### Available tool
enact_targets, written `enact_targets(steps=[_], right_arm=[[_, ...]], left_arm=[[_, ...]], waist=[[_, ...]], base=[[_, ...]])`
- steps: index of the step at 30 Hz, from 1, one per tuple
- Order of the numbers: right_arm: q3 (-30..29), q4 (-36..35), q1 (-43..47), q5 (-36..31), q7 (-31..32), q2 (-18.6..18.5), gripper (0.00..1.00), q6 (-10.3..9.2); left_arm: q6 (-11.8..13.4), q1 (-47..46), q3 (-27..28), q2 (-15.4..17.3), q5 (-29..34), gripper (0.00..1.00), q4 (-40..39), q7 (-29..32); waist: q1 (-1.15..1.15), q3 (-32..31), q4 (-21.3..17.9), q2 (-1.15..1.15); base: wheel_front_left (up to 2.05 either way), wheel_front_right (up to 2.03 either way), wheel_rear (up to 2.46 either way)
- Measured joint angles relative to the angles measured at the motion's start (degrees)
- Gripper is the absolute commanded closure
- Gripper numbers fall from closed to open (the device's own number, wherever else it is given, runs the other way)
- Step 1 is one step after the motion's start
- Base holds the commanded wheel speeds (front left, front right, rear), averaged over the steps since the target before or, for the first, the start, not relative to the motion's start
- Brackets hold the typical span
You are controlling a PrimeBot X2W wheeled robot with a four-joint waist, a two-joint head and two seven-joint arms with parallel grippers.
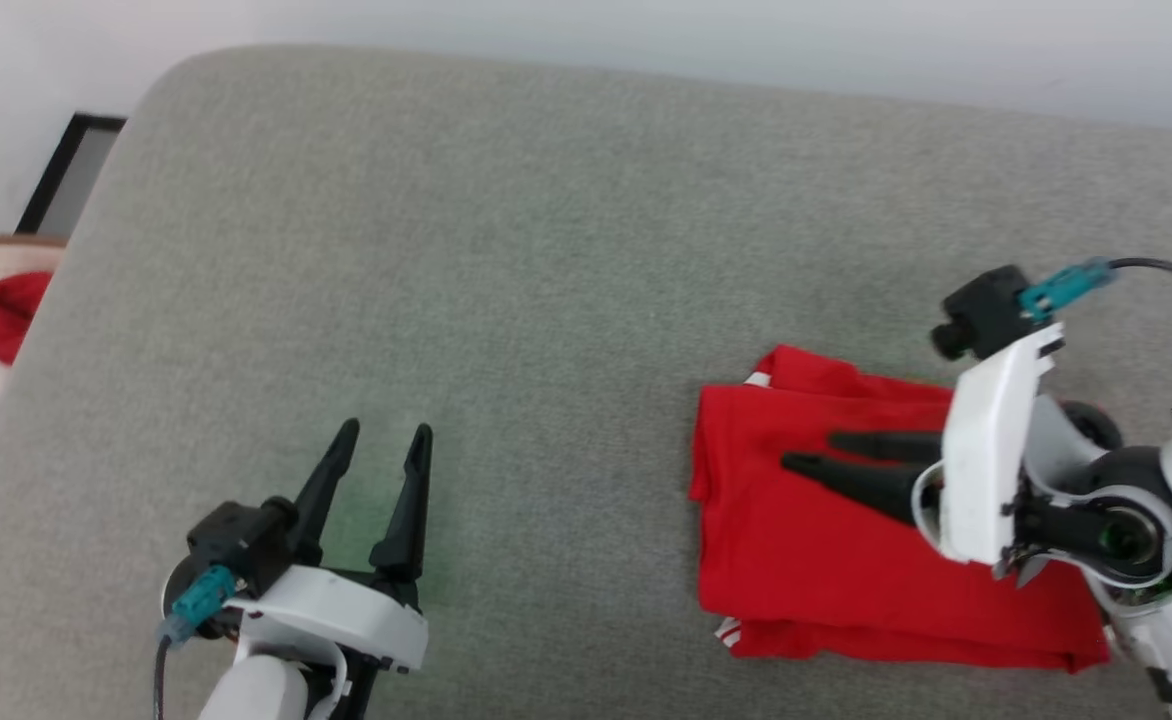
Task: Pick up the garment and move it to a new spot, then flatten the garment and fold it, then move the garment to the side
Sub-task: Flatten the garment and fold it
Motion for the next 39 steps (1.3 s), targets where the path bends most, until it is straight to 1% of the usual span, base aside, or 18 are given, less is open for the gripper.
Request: enact_targets(steps=[3, 7, 10, 15, 21, 26, 29, 32, 39], right_arm=[[-0.32, -0.10, 0.16, 0.02, -2.44, -1.71, 0.00, 0.00], [-0.24, 0.69, 1.43, -1.24, -8.26, -4.82, 0.00, 0.00], [0.09, 2.13, 2.53, -3.22, -15.27, -7.25, 0.00, 0.00], [1.38, 7.05, 4.93, -6.53, -29.52, -9.82, 0.00, 0.00], [2.77, 14.54, 6.88, -9.81, -45.97, -10.56, 0.00, 0.00], [2.53, 20.24, 8.35, -11.70, -55.99, -9.96, 0.00, 0.00], [2.56, 22.26, 8.95, -12.80, -60.14, -9.46, 0.00, 0.00], [2.43, 23.35, 10.17, -13.60, -62.92, -9.27, 0.00, 0.00], [0.12, 22.15, 13.91, -15.14, -65.58, -8.69, 0.00, 0.00]], left_arm=[[0.00, 0.14, -0.36, 0.51, -0.69, 0.00, 0.58, 0.00], [0.00, 0.24, -1.47, 1.20, -1.66, 0.00, 1.86, 0.00], [0.00, 0.22, -2.09, 1.78, -2.56, 0.00, 3.19, 0.00], [0.00, 0.25, -2.33, 2.43, -4.04, 0.00, 5.20, 0.00], [0.00, 1.72, -1.98, 2.92, -5.04, 0.00, 7.26, 0.00], [0.00, 3.63, -0.60, 3.11, -4.66, 0.00, 7.42, 0.00], [0.00, 5.82, 1.37, 3.09, -3.93, 0.00, 6.19, 0.00], [0.00, 8.54, 2.91, 3.13, -2.87, 0.00, 4.63, 0.00], [0.00, 13.23, 6.08, 3.04, -0.68, 0.00, 0.56, 0.00]], waist=[[0.00, -1.02, -1.09, 0.00], [0.00, -2.30, -2.69, 0.00], [0.00, -3.18, -4.01, 0.00], [0.00, -4.87, -6.17, 0.00], [0.00, -7.54, -8.22, 0.00], [0.00, -10.20, -9.30, 0.00], [0.00, -11.97, -9.80, 0.00], [0.00, -13.76, -10.19, 0.00], [0.00, -16.97, -10.25, 0.00]], base=[[0.00, 0.00, 0.00], [0.00, 0.00, 0.00], [0.00, 0.00, 0.00], [0.00, 0.00, 0.00], [0.00, 0.00, 0.00], [0.00, 0.00, 0.00], [0.00, 0.00, 0.00], [0.00, 0.00, 0.00], [0.00, 0.00, 0.00]])
